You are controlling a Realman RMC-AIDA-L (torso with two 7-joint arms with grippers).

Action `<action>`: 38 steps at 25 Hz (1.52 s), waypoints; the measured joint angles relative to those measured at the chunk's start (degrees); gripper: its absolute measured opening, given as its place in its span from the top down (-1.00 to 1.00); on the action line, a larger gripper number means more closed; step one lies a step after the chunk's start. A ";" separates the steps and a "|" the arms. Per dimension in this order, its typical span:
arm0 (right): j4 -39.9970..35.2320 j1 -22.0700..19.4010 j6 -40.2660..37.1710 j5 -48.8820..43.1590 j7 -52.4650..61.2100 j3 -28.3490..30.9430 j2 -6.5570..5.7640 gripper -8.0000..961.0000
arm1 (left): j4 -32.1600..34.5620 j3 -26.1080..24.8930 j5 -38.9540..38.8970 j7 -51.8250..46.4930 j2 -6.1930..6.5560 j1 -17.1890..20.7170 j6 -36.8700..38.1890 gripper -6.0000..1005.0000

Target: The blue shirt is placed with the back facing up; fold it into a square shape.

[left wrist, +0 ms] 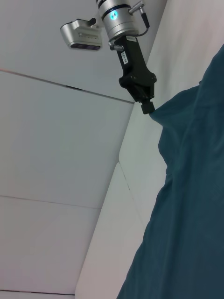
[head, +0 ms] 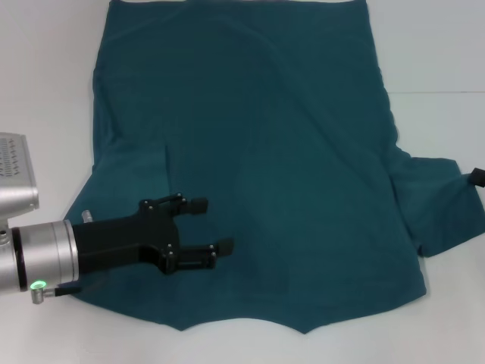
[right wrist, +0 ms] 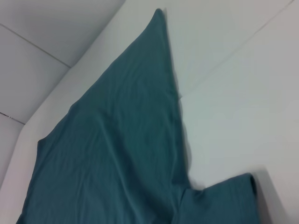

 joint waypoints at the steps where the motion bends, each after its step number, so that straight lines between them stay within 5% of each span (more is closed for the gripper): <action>1: -0.02 0.08 0.07 0.00 0.00 0.00 -0.17 0.94 | 0.01 0.00 -0.03 -0.02 0.00 0.00 0.00 -0.77; 38: -0.67 3.48 9.75 -0.63 -1.53 -2.94 -2.08 0.80 | -0.03 -0.09 -0.43 -1.07 -0.09 0.24 -0.10 -0.77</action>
